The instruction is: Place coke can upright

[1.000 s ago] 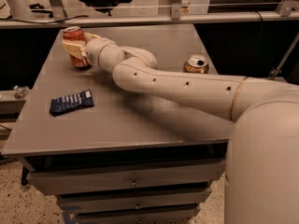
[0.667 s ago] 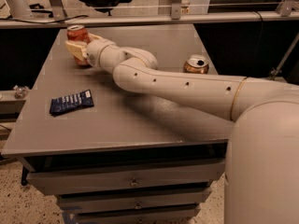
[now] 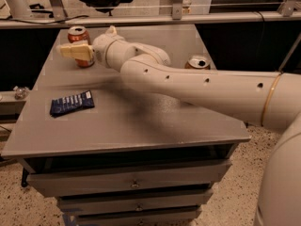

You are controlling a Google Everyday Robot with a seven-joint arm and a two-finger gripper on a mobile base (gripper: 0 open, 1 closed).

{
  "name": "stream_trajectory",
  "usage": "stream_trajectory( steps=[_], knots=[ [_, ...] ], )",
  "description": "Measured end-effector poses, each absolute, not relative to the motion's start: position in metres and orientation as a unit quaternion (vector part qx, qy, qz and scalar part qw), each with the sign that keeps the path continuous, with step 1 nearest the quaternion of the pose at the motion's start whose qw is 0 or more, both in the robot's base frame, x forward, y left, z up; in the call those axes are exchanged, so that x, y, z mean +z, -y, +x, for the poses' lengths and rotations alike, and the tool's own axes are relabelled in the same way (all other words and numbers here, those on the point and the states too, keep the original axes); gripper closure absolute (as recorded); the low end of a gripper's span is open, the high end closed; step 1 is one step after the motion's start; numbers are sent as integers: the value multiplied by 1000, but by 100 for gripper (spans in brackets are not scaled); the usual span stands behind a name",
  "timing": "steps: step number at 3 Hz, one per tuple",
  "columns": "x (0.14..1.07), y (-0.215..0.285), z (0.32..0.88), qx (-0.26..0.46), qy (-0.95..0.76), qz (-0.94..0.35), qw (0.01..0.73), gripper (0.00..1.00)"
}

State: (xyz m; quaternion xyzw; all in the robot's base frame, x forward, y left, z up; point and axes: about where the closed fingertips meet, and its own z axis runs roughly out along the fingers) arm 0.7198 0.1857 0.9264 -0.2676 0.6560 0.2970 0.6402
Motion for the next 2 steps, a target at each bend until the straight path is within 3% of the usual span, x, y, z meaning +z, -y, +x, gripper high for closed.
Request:
stream_trajectory(
  steps=[2],
  knots=[
    [965,-168,710,262,-665,-283,640,0]
  ],
)
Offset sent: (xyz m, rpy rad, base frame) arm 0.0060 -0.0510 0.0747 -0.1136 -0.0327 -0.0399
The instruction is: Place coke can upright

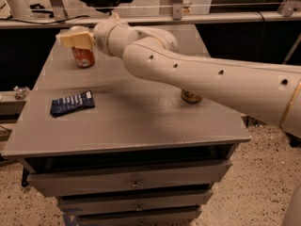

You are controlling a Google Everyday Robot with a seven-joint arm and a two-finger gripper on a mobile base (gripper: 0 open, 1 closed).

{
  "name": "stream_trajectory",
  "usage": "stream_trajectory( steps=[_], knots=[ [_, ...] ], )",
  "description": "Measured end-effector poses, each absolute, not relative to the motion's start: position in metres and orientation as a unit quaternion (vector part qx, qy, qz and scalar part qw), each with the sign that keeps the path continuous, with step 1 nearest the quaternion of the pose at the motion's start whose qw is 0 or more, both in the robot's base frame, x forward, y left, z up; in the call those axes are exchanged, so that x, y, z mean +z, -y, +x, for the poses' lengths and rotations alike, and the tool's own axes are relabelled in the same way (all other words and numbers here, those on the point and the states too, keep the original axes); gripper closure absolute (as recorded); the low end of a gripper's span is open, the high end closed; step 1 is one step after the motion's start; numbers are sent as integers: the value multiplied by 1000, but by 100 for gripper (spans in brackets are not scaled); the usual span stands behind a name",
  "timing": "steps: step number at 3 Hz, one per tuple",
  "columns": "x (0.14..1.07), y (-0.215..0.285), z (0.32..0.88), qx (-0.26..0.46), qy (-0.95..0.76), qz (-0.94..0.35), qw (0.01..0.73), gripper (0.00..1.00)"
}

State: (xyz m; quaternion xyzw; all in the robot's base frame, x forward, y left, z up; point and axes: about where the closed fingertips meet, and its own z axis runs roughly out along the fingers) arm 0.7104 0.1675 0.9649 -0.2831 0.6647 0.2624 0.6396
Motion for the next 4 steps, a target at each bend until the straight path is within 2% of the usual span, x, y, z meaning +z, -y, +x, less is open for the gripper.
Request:
stream_trajectory(
  steps=[1,4],
  knots=[
    [967,-166,712,259,-660,-286,644,0],
    [1056,-98,754,159,-627,-308,698,0]
  ],
)
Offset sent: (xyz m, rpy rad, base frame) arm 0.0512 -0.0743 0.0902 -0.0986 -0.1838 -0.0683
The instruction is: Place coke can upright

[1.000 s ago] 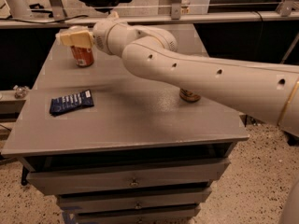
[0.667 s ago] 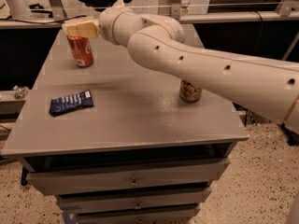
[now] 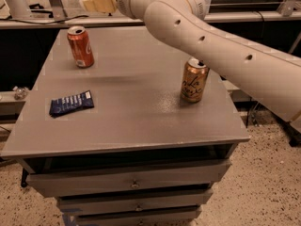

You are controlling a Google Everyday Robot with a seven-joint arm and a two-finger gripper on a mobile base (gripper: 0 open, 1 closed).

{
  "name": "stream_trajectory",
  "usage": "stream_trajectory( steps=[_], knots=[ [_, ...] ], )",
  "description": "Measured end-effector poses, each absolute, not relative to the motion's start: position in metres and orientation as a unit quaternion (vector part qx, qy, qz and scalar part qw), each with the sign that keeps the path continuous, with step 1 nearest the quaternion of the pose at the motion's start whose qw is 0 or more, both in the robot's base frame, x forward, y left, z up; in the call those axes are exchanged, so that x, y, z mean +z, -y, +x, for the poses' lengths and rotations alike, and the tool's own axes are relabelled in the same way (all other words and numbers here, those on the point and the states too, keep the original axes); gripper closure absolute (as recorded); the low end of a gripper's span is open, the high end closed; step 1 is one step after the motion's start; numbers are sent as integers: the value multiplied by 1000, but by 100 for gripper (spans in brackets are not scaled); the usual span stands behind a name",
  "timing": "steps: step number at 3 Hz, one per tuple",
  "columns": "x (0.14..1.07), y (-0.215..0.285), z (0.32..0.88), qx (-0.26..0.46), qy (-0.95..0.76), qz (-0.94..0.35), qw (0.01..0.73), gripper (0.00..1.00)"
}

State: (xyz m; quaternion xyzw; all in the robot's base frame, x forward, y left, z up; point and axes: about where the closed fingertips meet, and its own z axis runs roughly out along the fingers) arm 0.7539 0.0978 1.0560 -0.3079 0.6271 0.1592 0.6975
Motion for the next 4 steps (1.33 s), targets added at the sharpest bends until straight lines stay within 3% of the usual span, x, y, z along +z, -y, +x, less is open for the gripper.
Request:
stream_trajectory(
  steps=[2,3,4],
  knots=[
    [1084,-6,784,188,-646,-281,685,0],
    [1133,59,788,153,-625,-290,708,0],
    [1133,58,788,153,-625,-291,708,0]
  ],
)
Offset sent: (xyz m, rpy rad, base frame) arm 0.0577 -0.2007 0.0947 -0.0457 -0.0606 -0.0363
